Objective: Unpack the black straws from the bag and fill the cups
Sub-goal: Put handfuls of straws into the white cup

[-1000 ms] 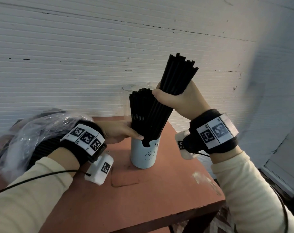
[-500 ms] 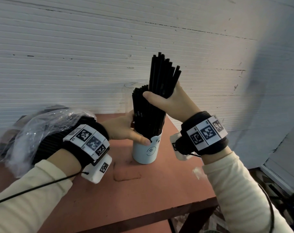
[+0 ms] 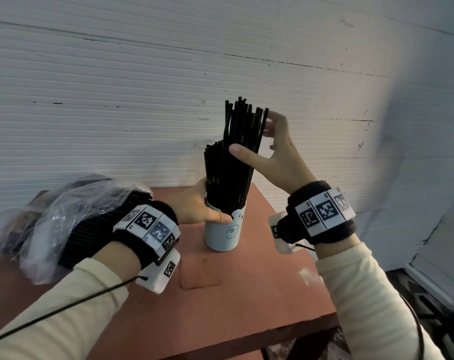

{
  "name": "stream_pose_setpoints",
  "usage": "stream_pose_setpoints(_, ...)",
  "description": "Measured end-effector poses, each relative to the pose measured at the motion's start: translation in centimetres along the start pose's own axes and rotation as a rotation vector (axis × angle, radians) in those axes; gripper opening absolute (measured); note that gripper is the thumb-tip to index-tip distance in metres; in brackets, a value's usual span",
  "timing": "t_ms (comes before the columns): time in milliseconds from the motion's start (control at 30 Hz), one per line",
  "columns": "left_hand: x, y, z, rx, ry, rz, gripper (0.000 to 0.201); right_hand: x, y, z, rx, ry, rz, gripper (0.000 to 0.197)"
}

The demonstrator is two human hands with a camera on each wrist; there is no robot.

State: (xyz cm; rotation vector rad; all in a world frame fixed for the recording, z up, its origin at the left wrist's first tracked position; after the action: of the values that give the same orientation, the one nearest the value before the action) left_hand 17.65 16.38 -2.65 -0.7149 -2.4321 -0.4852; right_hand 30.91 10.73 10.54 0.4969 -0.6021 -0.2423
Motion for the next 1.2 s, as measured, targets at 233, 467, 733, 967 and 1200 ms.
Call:
stream_pose_setpoints(233, 1.2, 0.7, 1.1, 0.036, -0.022, -0.016, 0.122, 1.6, -0.1, 3.4, 0.349, 0.041, -0.191, 0.045)
stream_pose_setpoints(467, 0.9, 0.7, 1.6, 0.045, -0.087, -0.003, 0.12, -0.2, -0.2, 2.8, 0.382, 0.054, -0.188, 0.028)
stream_pose_setpoints(733, 0.6, 0.8, 1.9, 0.067, -0.122, 0.013, 0.118, -1.1, -1.9, 0.1, 0.38, -0.091, -0.209, 0.02)
stream_pose_setpoints(967, 0.9, 1.1, 2.9, 0.087, -0.049, -0.015, 0.117, -0.1, -1.3, 2.5, 0.308, 0.015, -0.128, 0.045)
stream_pose_setpoints(1200, 1.1, 1.5, 2.9, 0.088, 0.003, -0.058, 0.119, -0.2, 0.0, 5.6, 0.415, -0.025, -0.204, 0.039)
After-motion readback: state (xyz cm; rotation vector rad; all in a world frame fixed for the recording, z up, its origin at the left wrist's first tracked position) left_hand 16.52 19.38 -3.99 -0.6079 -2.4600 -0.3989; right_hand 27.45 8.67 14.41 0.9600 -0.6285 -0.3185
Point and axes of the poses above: each hand's wrist, its own y-axis towards the middle knuckle, its own x-axis out of the back of the hand, z = x × y, the point moved 10 cm from there along y, towards the middle knuckle, and after that the axes turned 8 degrees about -x, right-handed, at the moved point
